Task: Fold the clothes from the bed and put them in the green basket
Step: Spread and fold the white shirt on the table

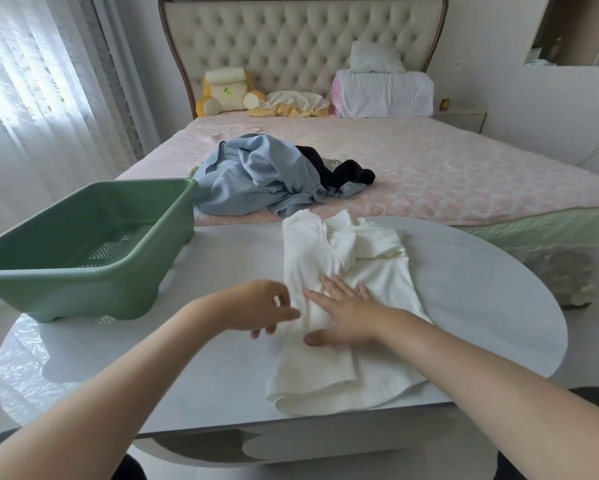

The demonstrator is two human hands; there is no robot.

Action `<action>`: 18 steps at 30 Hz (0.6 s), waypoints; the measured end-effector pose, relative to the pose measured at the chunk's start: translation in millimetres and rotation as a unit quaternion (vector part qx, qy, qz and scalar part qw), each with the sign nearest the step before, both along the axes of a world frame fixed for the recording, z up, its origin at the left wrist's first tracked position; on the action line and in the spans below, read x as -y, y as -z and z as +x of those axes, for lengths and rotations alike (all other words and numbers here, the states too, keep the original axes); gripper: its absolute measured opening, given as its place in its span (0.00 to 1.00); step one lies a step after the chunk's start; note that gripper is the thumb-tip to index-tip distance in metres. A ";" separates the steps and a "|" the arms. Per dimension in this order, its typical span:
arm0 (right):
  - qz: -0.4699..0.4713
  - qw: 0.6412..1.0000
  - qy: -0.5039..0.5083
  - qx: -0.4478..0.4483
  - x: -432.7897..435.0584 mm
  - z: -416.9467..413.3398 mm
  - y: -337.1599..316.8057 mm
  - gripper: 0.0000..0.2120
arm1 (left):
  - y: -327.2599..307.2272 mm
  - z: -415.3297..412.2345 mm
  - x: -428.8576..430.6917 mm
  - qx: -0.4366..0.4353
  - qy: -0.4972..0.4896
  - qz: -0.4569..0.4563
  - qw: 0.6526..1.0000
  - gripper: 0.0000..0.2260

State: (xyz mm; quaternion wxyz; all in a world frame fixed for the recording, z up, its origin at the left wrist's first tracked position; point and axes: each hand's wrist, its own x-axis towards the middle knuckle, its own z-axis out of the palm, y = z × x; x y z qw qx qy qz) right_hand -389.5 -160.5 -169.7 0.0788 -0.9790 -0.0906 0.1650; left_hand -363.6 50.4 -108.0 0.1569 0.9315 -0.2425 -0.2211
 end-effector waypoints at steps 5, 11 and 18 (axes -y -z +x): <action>0.049 0.992 0.002 0.113 7.0 0.6 -13.0 0.38 | 40.8 16.8 33.4 0.312 0.098 -0.097 0.940 0.16; 0.014 0.981 0.034 0.189 43.4 10.2 -12.5 0.35 | 71.2 37.4 36.9 0.200 0.130 0.071 0.969 0.38; 0.048 0.971 0.072 0.224 76.4 39.5 -18.9 0.21 | 50.9 56.8 53.0 0.299 0.106 -0.007 0.948 0.30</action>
